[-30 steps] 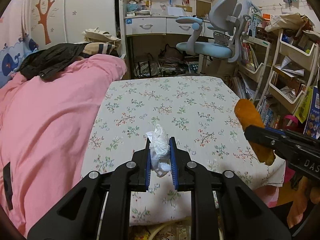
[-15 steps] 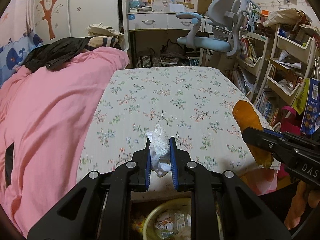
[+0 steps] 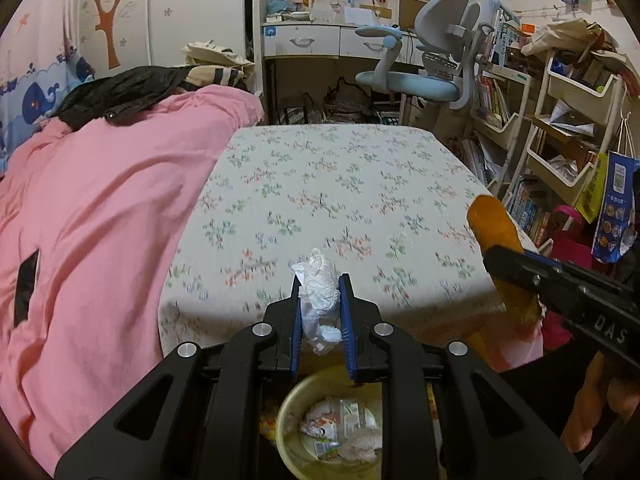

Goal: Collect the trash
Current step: 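Carry the tissue and snack stick over the yellow bowl with both tools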

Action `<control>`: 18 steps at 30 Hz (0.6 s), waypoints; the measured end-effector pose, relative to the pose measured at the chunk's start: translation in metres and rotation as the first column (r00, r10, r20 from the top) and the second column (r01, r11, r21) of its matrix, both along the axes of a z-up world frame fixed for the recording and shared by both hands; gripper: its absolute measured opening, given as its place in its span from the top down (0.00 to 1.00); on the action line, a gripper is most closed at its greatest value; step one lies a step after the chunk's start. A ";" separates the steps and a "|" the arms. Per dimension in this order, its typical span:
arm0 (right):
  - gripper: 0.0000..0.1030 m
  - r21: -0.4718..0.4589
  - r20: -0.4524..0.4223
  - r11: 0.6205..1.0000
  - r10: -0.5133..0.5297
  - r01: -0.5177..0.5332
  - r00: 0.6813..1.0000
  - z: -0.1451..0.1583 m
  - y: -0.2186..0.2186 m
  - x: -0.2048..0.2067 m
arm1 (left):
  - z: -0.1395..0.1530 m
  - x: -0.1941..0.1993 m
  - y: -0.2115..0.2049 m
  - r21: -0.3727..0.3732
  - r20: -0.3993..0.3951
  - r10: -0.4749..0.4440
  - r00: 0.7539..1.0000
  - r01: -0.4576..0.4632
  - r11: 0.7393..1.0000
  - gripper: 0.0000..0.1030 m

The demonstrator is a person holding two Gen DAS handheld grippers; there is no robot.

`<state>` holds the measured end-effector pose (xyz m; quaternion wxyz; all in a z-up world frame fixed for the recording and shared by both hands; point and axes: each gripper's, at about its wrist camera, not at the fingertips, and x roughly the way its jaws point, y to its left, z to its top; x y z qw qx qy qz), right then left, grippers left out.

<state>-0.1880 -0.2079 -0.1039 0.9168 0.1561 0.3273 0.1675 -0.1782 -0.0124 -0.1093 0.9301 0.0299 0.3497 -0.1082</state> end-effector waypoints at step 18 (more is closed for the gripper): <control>0.83 0.018 -0.012 1.000 -0.003 0.003 1.000 -0.006 -0.002 -0.033 | -0.010 -0.052 -0.013 0.010 -0.025 -0.024 0.999 0.024 1.000 0.84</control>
